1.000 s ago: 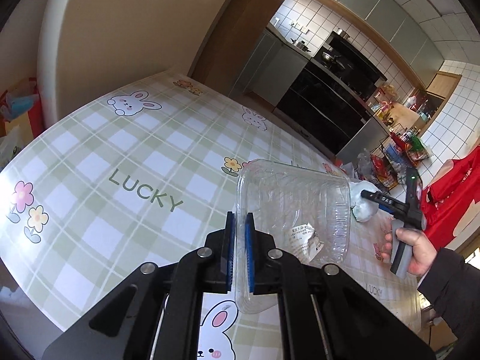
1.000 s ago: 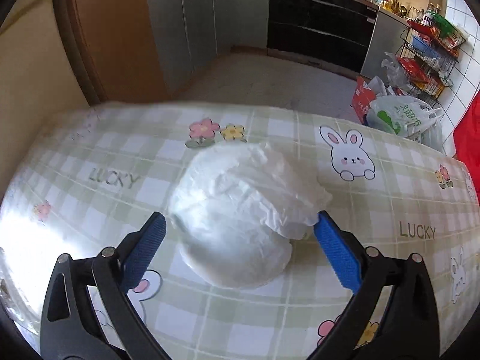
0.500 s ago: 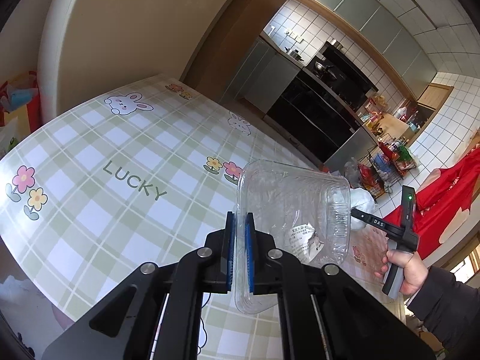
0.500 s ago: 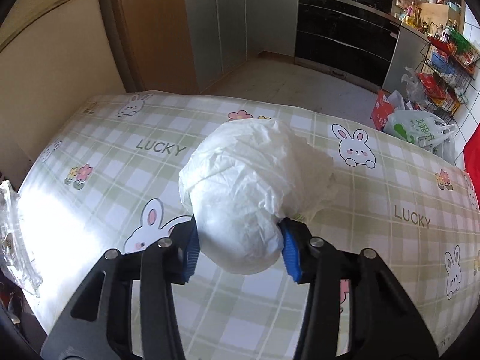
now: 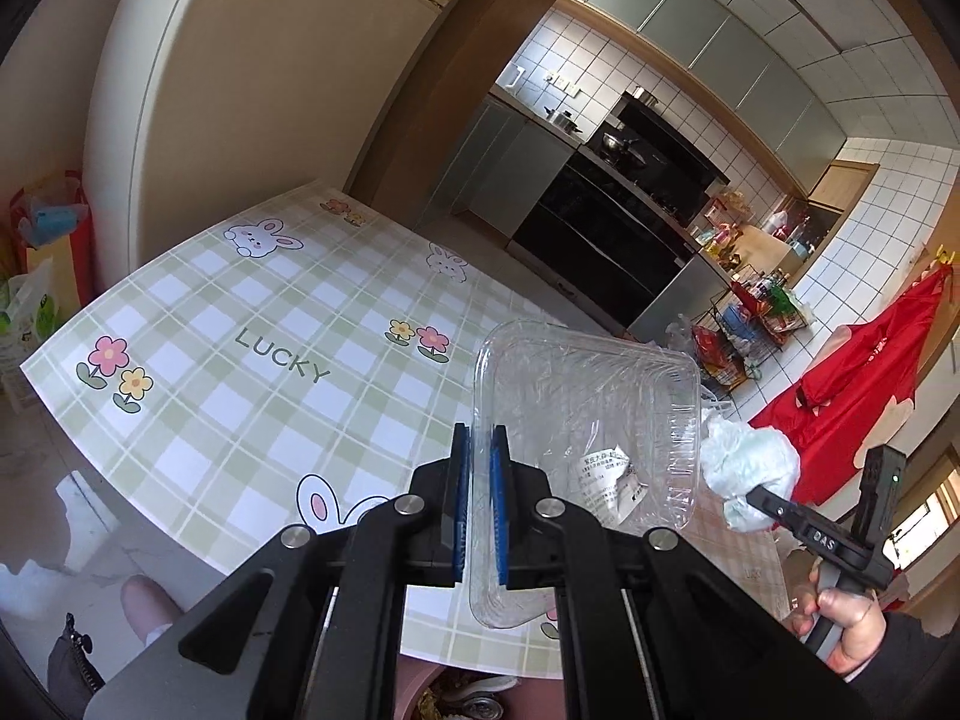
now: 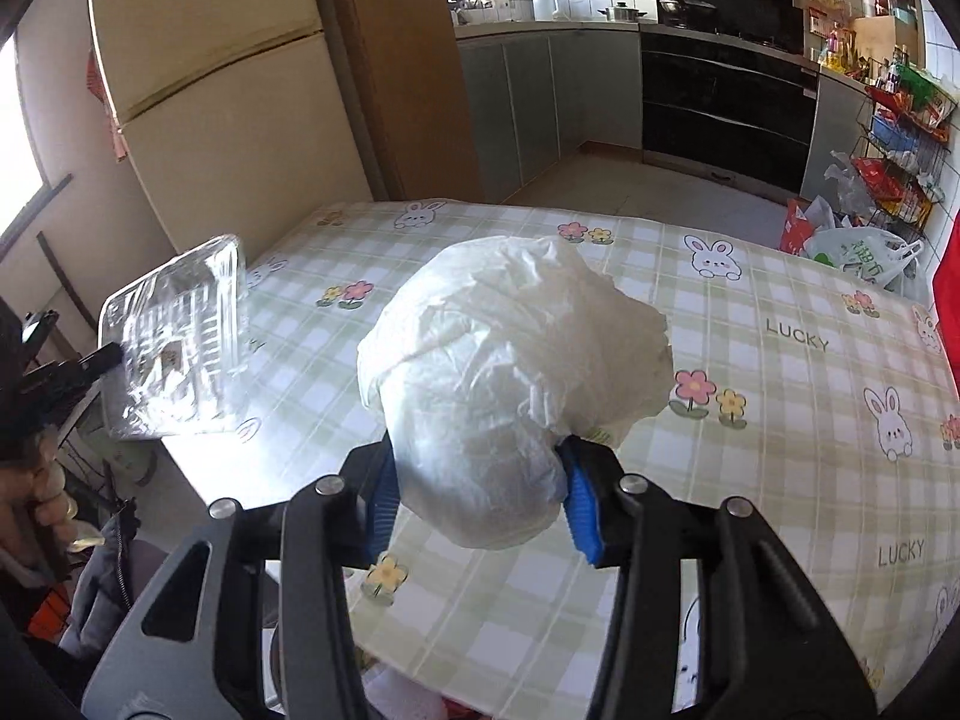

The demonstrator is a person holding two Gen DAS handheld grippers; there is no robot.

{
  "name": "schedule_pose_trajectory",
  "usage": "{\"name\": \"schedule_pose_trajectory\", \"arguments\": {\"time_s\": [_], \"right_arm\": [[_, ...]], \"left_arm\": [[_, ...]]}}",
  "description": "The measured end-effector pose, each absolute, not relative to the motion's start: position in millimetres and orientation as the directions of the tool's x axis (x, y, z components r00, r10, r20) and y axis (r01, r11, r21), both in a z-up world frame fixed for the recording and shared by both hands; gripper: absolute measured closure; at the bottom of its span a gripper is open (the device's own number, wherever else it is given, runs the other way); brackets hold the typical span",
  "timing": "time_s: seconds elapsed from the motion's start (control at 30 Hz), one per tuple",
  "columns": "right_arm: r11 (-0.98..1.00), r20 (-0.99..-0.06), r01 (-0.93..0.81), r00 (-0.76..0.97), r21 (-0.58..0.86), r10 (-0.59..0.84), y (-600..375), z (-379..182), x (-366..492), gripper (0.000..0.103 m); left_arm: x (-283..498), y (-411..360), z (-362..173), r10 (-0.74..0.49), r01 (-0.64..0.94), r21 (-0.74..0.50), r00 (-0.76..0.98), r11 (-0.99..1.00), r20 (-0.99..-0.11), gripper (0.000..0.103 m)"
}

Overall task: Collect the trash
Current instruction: 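Drop the white bag and the clear tray into the bucket with both tools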

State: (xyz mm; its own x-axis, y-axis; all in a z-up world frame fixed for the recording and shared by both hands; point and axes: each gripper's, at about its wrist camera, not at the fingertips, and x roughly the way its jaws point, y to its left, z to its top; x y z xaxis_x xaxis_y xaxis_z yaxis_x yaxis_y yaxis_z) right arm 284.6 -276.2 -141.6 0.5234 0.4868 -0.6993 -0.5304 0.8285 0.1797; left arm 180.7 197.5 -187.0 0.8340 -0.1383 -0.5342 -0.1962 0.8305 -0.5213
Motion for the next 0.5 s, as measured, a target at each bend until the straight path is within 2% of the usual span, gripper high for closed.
{"name": "schedule_pose_trajectory", "arguments": {"time_s": [0.13, 0.33, 0.47, 0.5], "right_arm": [[0.833, -0.641, -0.516, 0.575, 0.197, 0.508, -308.8, -131.8, 221.2, 0.056], [0.828, -0.612, -0.466, 0.568, 0.312, 0.551, -334.3, -148.7, 148.4, 0.056], [0.813, -0.661, -0.488, 0.501, 0.318, 0.559, -314.0, -175.8, 113.7, 0.055], [0.803, -0.686, -0.470, 0.447, 0.366, 0.574, -303.1, -194.2, 104.5, 0.055]], "left_arm": [[158.4, 187.1, -170.2, -0.151, -0.167, -0.518, 0.843, 0.839, -0.516, 0.096], [129.7, 175.5, -152.8, -0.181, -0.114, -0.511, 0.852, 0.852, -0.492, 0.096], [115.9, 171.6, -152.9, -0.199, -0.099, -0.518, 0.849, 0.850, -0.489, 0.096], [112.7, 171.0, -153.3, -0.203, -0.098, -0.522, 0.848, 0.847, -0.489, 0.096]]}}
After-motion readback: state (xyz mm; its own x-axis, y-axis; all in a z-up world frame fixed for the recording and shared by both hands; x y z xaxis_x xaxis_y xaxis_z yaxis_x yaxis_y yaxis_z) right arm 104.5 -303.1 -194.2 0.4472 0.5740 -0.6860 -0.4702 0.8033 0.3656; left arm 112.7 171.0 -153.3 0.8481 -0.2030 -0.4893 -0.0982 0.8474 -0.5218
